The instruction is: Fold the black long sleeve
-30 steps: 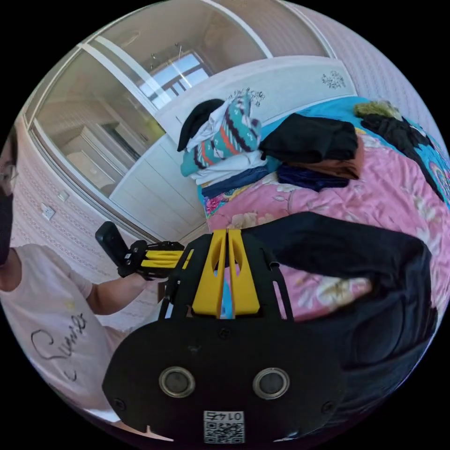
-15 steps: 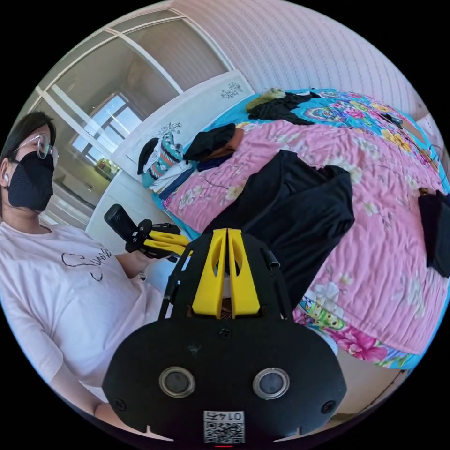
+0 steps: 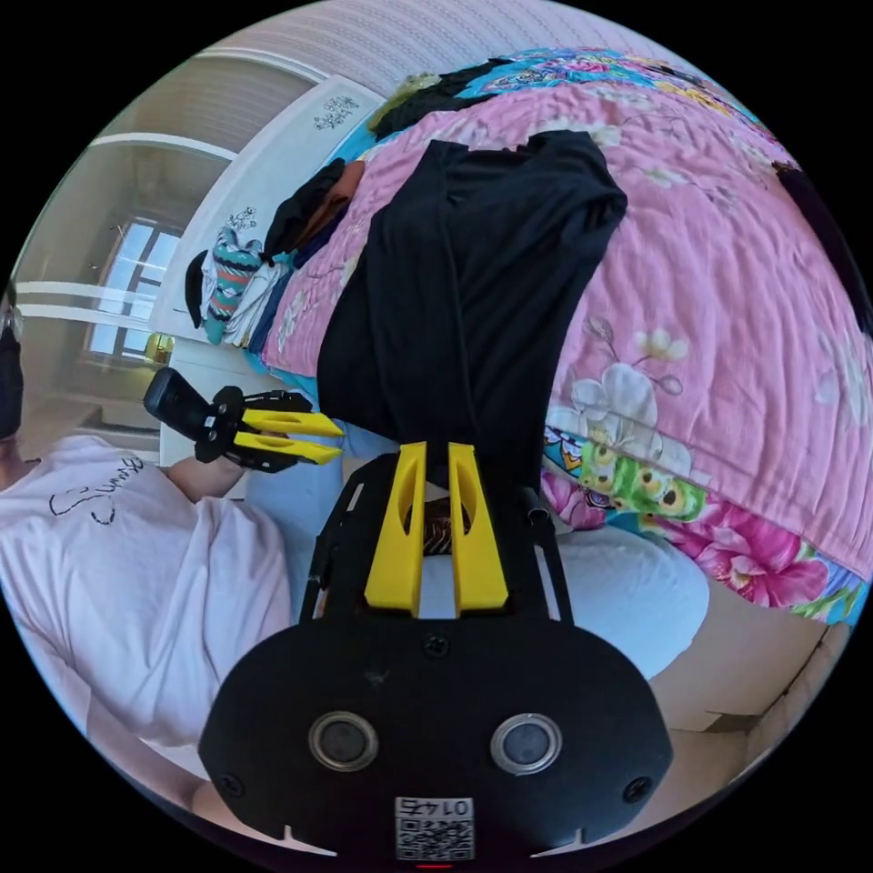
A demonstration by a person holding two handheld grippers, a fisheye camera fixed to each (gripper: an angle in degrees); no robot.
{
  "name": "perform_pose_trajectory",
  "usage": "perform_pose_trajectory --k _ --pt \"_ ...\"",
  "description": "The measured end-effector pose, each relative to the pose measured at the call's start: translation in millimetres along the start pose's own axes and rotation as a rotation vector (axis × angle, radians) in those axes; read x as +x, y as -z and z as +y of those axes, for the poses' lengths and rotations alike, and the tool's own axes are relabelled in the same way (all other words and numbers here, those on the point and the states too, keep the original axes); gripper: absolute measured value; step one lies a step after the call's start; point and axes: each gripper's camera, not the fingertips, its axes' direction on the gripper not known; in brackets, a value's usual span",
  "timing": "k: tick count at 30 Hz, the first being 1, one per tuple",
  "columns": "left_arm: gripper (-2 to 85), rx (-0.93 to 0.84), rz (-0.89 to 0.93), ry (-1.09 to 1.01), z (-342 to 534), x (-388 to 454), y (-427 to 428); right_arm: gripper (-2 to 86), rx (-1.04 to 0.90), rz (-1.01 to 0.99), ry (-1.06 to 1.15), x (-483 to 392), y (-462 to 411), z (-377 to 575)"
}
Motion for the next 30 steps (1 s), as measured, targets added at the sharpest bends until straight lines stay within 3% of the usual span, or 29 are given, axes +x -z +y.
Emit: perform_pose_trajectory --k 4,6,8,13,15,18,20,23,30 --pt "8.5 0.021 -0.208 0.029 -19.3 -56.9 32.2 5.6 0.124 0.084 0.078 33.9 43.1 -56.5" --pt "7.7 0.057 -0.428 0.100 -41.5 -108.0 49.8 6.6 0.217 0.160 0.119 60.8 65.4 -112.1" --pt "6.8 0.088 -0.479 0.200 -60.8 -151.8 57.2 7.2 0.280 0.189 0.101 87.7 77.0 -154.7" --pt "9.8 0.205 -0.516 0.378 -121.7 -239.6 55.1 10.9 0.330 0.156 -0.030 149.0 80.5 -247.4" --pt "11.4 0.126 -0.445 0.474 -146.8 -279.5 33.9 14.3 0.282 0.184 -0.100 174.8 69.4 -274.9" --pt "8.0 -0.048 -0.360 0.608 -159.9 -320.8 4.4 12.3 0.262 0.151 -0.175 200.8 70.8 -282.9" --pt "2.7 -0.044 -0.337 0.597 -162.5 -326.9 -0.6 2.2 0.252 0.066 -0.134 208.8 82.0 -279.5" --pt "-0.1 -0.043 -0.297 0.516 -171.8 -330.4 8.9 0.6 0.235 -0.063 -0.059 218.2 105.4 -270.1" --pt "-0.8 0.084 -0.278 0.410 -194.1 -327.6 81.6 -0.3 0.395 -0.112 0.012 203.6 199.5 -243.6"
